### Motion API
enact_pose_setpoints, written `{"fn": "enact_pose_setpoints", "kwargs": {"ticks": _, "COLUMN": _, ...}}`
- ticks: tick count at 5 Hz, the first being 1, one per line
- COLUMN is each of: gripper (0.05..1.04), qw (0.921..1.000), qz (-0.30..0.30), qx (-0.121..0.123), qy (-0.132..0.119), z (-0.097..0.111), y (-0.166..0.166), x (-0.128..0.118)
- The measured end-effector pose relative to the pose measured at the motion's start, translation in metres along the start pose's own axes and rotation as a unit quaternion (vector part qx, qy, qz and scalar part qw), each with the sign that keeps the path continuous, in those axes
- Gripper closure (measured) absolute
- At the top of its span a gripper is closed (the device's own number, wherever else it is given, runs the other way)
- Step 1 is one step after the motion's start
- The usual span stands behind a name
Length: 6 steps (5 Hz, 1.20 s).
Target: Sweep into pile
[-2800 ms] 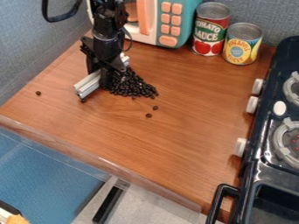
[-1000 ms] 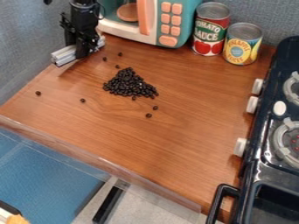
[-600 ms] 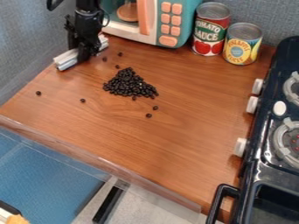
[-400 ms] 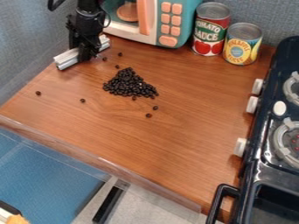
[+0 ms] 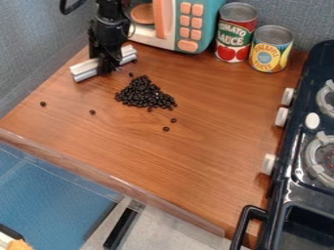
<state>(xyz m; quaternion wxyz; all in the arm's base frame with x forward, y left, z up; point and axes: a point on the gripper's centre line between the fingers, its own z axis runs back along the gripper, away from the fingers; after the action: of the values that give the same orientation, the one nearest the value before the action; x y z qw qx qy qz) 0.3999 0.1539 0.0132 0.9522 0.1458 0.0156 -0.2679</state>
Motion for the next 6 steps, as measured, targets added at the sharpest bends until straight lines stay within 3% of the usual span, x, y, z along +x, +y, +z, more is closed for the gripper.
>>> {"fn": "enact_pose_setpoints", "kwargs": {"ticks": 4, "gripper": 0.698, "qw": 0.9975, "qz": -0.063, "qx": -0.027, "qy": -0.018, "z": 0.019, "y": -0.058, "x": -0.012}}
{"fn": "enact_pose_setpoints", "kwargs": {"ticks": 5, "gripper": 0.698, "qw": 0.9976, "qz": -0.045, "qx": -0.052, "qy": -0.009, "z": 0.022, "y": -0.070, "x": -0.011}}
{"fn": "enact_pose_setpoints", "kwargs": {"ticks": 6, "gripper": 0.698, "qw": 0.9980, "qz": -0.007, "qx": -0.061, "qy": -0.015, "z": 0.032, "y": -0.068, "x": -0.003}}
